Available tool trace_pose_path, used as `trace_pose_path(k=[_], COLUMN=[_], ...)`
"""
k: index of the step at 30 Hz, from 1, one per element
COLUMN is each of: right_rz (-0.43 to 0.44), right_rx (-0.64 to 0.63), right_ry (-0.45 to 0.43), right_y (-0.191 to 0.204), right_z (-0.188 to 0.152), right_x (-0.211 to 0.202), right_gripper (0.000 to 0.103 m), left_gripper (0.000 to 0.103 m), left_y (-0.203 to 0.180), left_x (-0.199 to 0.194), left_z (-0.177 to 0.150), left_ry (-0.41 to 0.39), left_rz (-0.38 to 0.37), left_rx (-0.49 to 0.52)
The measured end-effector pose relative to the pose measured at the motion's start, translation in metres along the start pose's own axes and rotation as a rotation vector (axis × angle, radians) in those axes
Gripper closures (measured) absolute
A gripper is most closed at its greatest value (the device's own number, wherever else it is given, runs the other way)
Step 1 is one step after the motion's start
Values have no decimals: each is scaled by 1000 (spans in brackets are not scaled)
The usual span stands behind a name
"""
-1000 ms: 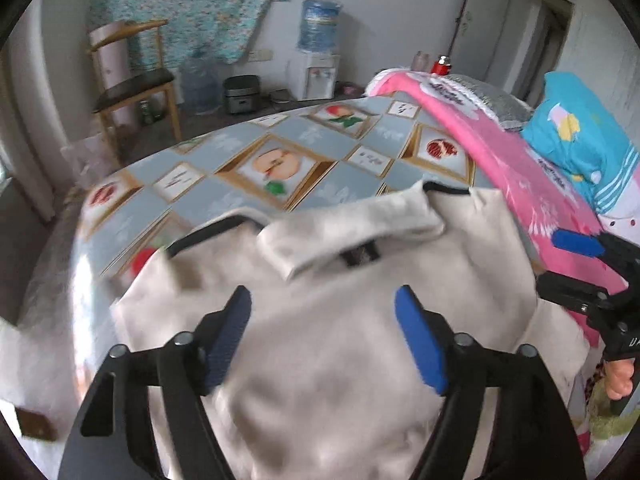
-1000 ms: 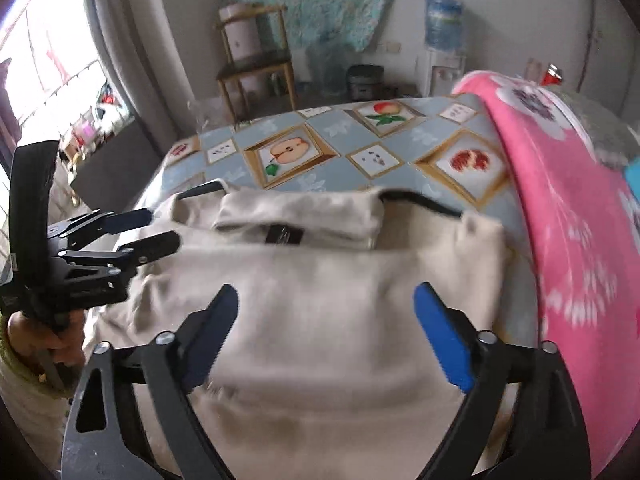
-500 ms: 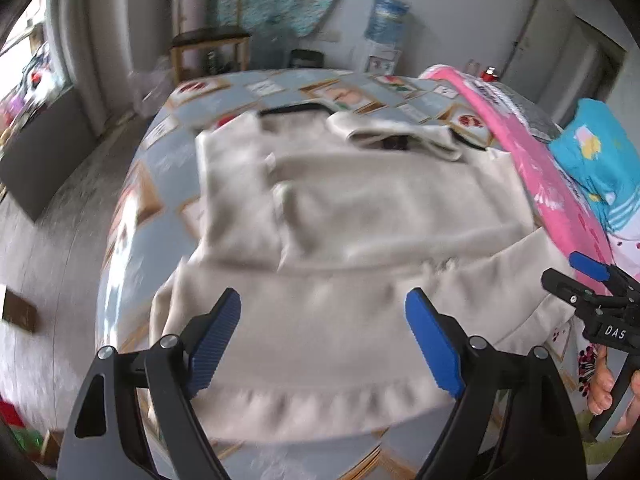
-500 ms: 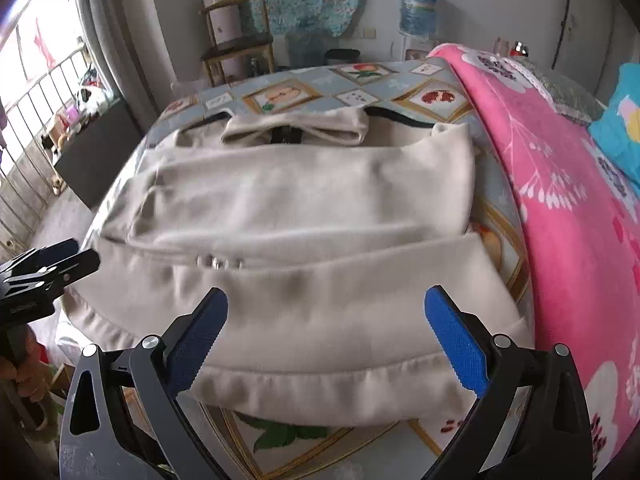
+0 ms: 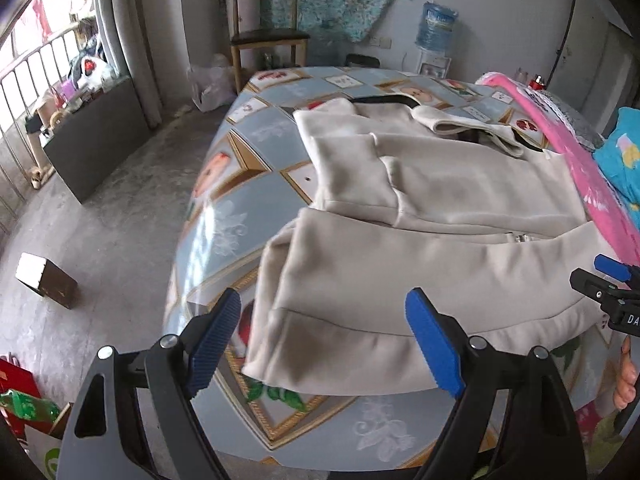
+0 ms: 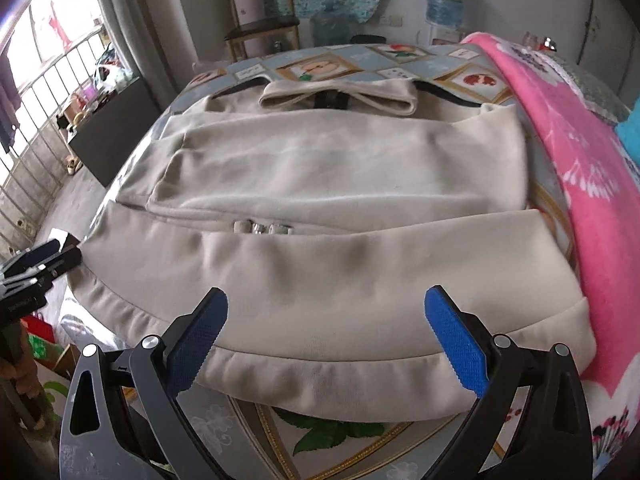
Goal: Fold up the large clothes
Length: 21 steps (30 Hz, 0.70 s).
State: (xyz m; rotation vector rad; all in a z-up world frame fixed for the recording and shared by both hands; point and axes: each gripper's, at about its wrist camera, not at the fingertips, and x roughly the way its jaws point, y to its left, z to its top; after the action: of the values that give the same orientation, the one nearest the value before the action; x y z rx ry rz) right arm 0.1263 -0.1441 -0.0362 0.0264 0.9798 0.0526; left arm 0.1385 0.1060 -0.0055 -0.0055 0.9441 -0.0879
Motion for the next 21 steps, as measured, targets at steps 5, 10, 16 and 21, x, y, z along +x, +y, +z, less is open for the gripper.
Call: trace_pose_path(k=[5, 10, 16, 21], right_rz=[13, 38, 39, 28], right_rx=[-20, -5, -7, -11], right_ry=[27, 60, 62, 68], right_y=[2, -3, -3, -2], right_z=[-9, -16, -15, -14], right_x=[16, 31, 33, 35], right_gripper=[7, 7, 7, 7], left_gripper=[20, 29, 46, 50], left_y=[4, 7, 17, 24], left_x=[-3, -1, 24, 52], left_z=[-5, -4, 10, 19], left_ry=[-39, -54, 16, 104], left_rz=[-15, -61, -153, -192], left_rx=[11, 15, -28, -60])
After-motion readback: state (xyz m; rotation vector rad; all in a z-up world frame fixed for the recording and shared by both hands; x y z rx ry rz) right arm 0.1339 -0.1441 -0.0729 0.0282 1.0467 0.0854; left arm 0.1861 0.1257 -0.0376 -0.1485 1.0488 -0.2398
